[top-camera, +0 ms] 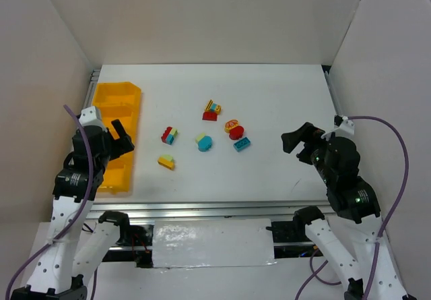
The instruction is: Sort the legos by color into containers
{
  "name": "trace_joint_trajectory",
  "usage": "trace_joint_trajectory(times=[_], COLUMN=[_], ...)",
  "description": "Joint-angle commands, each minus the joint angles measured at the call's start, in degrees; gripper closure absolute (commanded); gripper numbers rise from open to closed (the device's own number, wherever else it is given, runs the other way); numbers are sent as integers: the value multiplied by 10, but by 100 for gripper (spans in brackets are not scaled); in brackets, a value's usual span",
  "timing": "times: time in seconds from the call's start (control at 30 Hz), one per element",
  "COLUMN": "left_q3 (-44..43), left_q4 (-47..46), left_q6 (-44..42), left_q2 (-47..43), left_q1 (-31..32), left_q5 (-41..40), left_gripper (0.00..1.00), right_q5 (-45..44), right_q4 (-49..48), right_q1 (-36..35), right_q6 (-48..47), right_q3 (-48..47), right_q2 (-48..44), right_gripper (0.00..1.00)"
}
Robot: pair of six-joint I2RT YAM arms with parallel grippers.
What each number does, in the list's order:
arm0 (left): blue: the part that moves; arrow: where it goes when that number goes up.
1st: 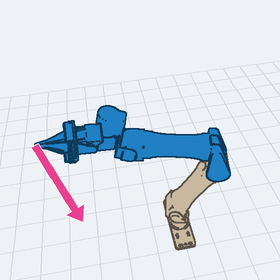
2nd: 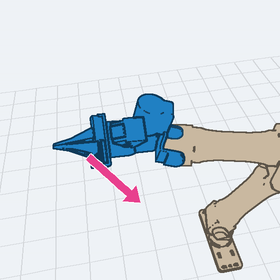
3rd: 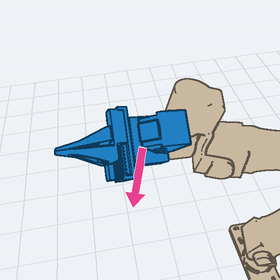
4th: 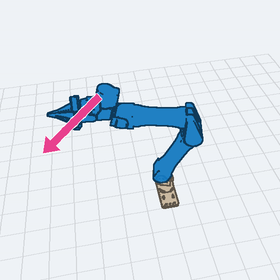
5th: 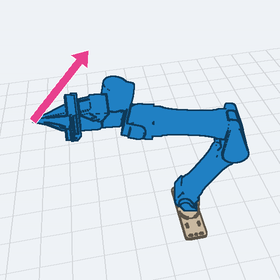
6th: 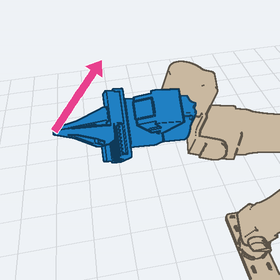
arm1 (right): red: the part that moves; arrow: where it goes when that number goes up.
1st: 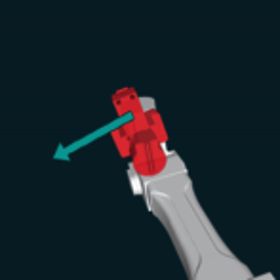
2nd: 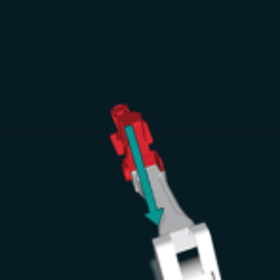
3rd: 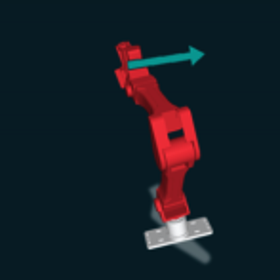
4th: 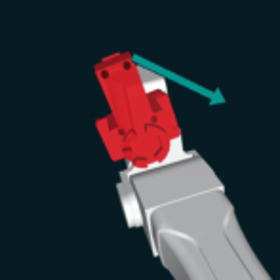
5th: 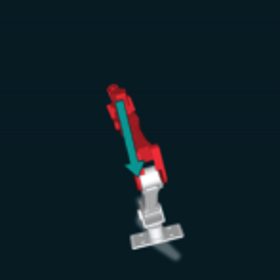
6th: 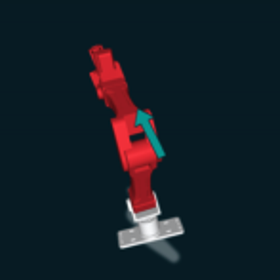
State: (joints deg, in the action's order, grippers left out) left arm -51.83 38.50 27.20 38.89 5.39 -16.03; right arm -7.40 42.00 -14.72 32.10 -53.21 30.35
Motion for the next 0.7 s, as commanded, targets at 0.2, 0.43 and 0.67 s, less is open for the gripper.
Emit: trace_joint_trajectory(times=[0.2,0.43,0.67], left_q3=[-10,0,6], left_q4=[-24,-27,-36], left_q6=[-3,-3,-10], left_q2=[21,10,3], left_q1=[-5,0,23], left_q5=[24,38,70], left_gripper=[1,0,1], right_q5=[18,-109,-140], right_q4=[-48,-83,-140], right_q1=[-7,-112,-154], right_q6=[51,145,170], right_q3=[27,22,-32], right_q2=[40,240,489], right_gripper=[1,0,6])
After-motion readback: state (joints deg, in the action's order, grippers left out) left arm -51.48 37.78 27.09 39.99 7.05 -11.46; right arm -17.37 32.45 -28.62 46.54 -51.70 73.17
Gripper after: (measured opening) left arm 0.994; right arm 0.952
